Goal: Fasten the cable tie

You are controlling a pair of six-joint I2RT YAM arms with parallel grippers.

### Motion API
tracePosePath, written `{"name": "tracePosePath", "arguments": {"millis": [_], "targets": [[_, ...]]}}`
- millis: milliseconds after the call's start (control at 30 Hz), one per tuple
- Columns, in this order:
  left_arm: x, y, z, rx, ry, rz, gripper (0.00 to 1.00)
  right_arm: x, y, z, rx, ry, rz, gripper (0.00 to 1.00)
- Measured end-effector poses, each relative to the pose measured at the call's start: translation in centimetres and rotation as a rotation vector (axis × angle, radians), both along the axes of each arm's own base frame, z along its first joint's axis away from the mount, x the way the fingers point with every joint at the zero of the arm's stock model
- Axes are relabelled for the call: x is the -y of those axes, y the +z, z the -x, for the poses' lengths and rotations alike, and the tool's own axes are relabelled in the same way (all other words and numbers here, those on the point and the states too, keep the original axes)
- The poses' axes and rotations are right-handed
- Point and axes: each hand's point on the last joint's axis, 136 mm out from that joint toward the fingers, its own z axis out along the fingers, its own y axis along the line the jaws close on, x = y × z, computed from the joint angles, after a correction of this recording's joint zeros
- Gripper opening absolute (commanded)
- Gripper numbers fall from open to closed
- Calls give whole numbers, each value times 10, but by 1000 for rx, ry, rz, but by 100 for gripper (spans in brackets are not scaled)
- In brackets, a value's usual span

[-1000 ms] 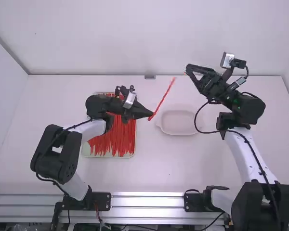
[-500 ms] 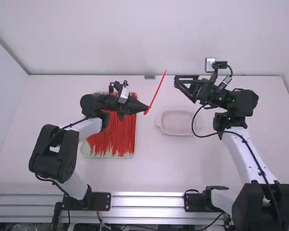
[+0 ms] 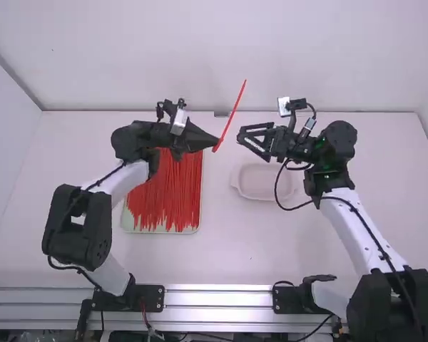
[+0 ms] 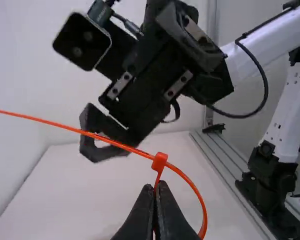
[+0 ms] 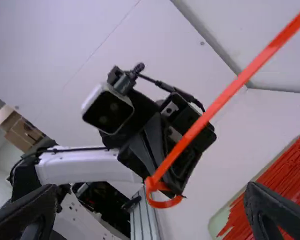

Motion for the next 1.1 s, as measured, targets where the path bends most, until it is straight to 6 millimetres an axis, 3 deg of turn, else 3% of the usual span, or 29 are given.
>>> {"name": "tracePosePath", "arguments": {"millis": [167,300,400,467,567,667,733,1100], "targets": [[3,9,-1,-12,3,19,2,-8,0,-2,6,-20,-4,94],[10,12,2,-23,-5,33,2,-14,2,-7,11,-58,-16,71],[10,12,1,-26,-5,36,2,-16,3,-10,12,-84,-23,64],[11,13,1,-27,-2,39,2,-20,4,-12,10,-99,-30,51],[11,13,1,-34,-2,39,2,-24,5,-12,9,-109,-36,44],[14,13,3,-32,-10,40,2,-28,9,-12,25,-118,-46,27],[16,13,5,-30,-18,39,2,-31,13,-10,44,-119,-57,2],[16,12,4,-37,-18,38,4,-30,17,-8,60,-111,-62,0]]}}
